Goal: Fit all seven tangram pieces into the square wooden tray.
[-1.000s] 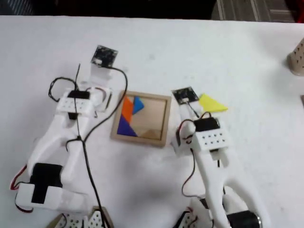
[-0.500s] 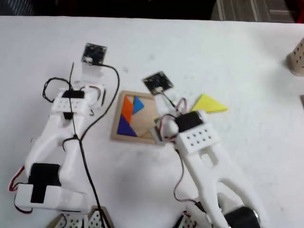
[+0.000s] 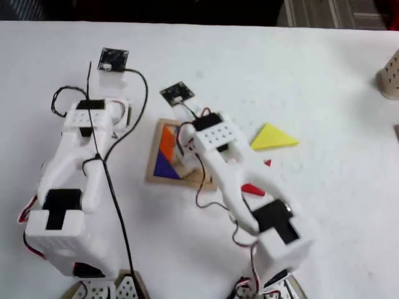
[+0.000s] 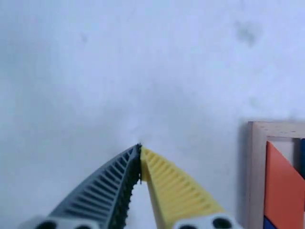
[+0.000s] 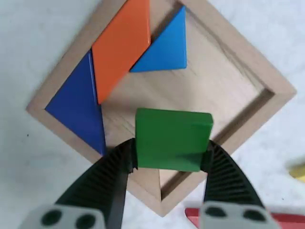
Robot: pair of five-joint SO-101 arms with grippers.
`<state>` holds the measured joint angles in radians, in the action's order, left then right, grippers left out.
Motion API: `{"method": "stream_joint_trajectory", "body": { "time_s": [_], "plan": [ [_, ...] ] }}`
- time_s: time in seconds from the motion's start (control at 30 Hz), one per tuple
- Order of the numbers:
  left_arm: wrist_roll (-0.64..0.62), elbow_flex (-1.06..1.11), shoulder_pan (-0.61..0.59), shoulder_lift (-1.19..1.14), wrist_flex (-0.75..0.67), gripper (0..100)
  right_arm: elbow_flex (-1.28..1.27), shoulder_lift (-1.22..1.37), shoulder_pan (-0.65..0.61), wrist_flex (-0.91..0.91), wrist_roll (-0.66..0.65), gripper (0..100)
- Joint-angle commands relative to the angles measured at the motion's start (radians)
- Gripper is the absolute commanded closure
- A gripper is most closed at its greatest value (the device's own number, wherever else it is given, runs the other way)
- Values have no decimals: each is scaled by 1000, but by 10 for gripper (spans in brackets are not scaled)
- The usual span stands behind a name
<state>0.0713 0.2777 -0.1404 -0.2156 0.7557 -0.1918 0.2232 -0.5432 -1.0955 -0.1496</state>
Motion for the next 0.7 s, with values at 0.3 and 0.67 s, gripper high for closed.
{"method": "stream_joint_trajectory", "body": {
  "time_s": [0.3,0.67],
  "plan": [
    [-14,-61,-5,-1,3,976,210,114,-5,-117,-71,737],
    [-12,-61,18,1,2,976,245,8,68,-259,-41,876]
  ]
}}
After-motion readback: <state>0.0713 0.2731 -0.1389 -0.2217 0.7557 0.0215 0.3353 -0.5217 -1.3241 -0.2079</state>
